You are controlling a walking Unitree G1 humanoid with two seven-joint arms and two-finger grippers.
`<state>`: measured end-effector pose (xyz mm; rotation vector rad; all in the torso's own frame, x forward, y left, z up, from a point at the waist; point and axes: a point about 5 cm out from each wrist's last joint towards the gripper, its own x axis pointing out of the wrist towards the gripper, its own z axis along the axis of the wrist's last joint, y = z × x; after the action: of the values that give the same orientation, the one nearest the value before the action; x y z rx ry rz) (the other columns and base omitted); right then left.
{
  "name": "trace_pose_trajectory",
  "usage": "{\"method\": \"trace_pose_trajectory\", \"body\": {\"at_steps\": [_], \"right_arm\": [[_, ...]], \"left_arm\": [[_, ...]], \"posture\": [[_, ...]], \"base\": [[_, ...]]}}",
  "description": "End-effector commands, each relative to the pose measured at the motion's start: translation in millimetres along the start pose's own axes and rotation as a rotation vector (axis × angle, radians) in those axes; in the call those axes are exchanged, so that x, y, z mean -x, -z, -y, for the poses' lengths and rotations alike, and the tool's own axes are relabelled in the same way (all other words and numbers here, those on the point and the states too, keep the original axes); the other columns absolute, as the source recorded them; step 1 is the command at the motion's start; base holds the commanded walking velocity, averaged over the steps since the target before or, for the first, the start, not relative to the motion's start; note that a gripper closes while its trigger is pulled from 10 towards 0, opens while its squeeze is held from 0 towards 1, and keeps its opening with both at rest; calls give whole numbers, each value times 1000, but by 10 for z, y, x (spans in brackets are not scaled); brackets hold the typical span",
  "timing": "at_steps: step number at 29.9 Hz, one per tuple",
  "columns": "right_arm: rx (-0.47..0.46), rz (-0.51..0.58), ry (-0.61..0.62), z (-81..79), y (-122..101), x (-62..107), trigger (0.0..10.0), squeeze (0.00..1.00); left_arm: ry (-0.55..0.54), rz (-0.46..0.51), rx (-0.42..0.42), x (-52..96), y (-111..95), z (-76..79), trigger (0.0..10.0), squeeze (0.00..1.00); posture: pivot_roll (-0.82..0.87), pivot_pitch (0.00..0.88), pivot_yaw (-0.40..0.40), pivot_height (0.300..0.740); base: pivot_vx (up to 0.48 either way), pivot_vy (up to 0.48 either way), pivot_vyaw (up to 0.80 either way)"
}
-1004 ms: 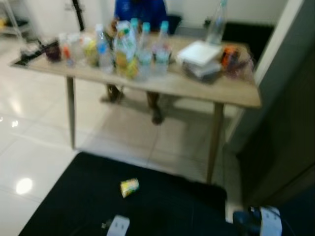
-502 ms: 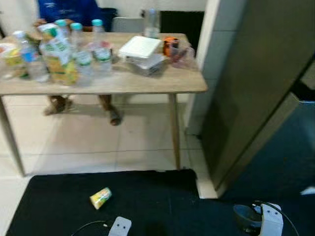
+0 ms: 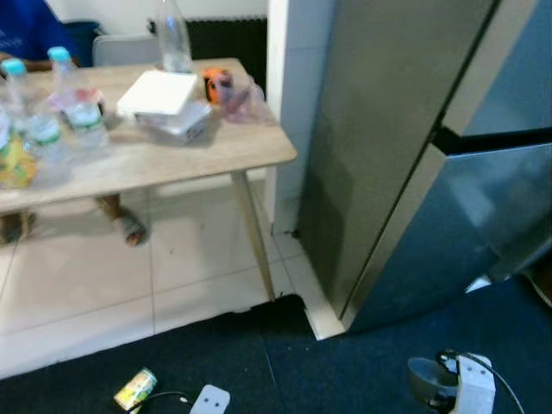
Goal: Restocking fridge
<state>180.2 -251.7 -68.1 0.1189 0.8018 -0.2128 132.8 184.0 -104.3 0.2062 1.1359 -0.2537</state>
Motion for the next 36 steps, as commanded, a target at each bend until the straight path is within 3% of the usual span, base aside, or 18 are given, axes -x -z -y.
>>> {"method": "trace_pose_trajectory", "body": {"at_steps": [1, 8, 36], "right_arm": [[-2, 15, 17, 36, -10, 8, 10000, 0], [-7, 20, 15, 26, -12, 7, 10000, 0], [-13, 46, 15, 30, -59, 0, 10000, 0]], "left_arm": [[-2, -17, 1, 9, 52, -11, 10000, 0], [3, -14, 1, 9, 35, -21, 10000, 0], [1, -4, 10, -1, -8, -8, 10000, 0]], "posture": [[-82, 58, -1, 740], [-83, 59, -1, 740], [-89, 60, 3, 740]], "base": [[0, 0, 0], [0, 0, 0], [0, -433, 0]]}}
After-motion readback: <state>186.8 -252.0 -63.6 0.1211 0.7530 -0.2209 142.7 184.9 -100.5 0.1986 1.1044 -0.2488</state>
